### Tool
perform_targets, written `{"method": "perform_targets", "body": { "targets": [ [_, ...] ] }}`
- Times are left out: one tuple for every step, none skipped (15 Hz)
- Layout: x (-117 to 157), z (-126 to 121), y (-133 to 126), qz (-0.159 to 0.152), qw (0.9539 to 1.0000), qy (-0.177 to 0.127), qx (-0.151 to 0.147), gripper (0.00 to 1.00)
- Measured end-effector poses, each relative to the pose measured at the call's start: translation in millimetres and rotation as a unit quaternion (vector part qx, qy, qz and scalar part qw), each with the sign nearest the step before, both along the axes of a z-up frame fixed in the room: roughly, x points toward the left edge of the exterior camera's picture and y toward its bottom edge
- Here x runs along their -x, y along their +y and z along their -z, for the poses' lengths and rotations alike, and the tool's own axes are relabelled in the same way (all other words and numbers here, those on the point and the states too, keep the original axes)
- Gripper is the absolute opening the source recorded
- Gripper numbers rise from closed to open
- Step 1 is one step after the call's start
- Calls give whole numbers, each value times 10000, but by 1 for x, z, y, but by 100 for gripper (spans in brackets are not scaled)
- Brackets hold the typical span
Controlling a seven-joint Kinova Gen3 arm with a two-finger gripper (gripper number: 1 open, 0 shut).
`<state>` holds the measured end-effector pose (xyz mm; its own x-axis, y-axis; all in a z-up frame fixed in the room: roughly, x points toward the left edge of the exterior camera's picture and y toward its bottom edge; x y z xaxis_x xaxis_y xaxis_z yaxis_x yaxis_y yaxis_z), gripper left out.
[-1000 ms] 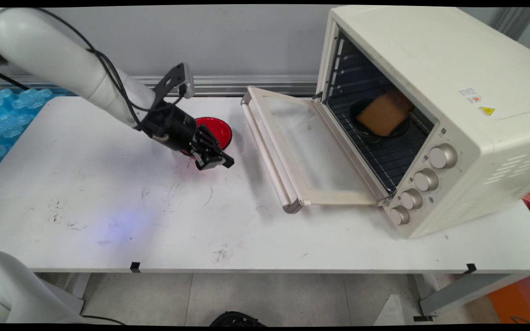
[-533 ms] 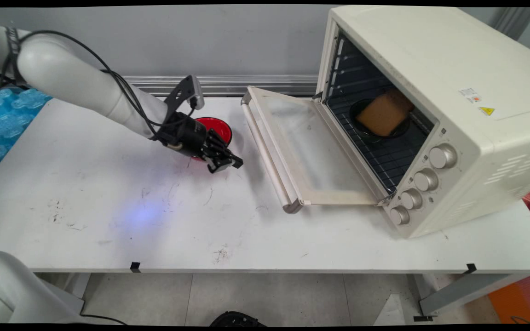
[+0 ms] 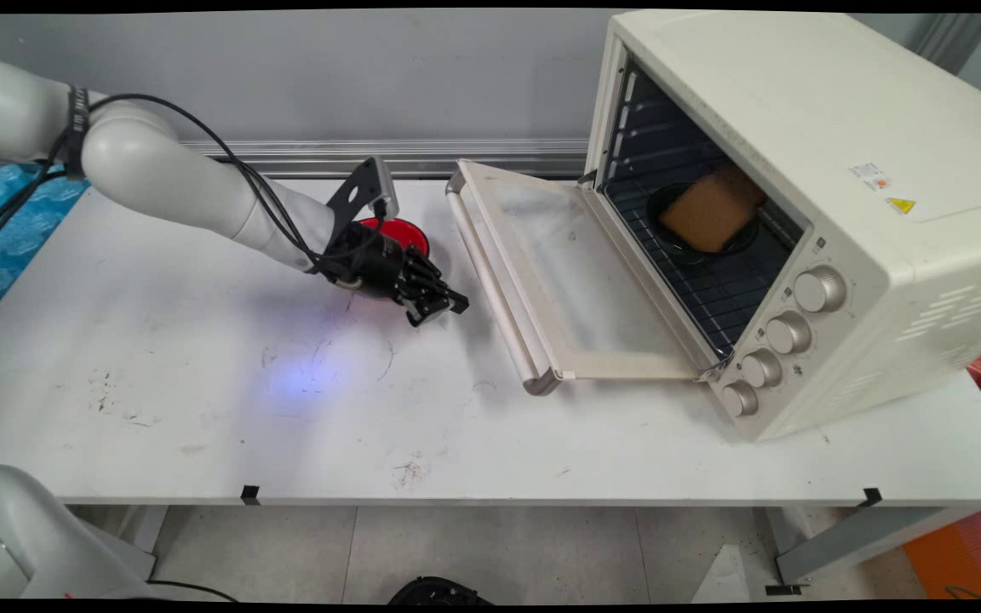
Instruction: Close the oven
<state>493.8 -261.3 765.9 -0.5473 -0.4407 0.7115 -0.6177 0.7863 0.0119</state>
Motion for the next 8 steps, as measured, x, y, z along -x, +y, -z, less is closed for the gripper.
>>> {"method": "perform_targets", "body": {
  "targets": [
    [2,2,-1,17,10000,18,44,0],
    [4,3,-2,33,10000,35,87,0],
    [5,4,-4,45,9999,52,126,0],
    [6,4,-4,53,9999,62,151,0],
    [7,4,-6,60,9998,80,188,0],
    [8,4,-6,63,9997,92,212,0],
    [9,4,-7,72,9996,109,249,0],
    [10,4,-8,80,9995,119,275,0]
  ]
}}
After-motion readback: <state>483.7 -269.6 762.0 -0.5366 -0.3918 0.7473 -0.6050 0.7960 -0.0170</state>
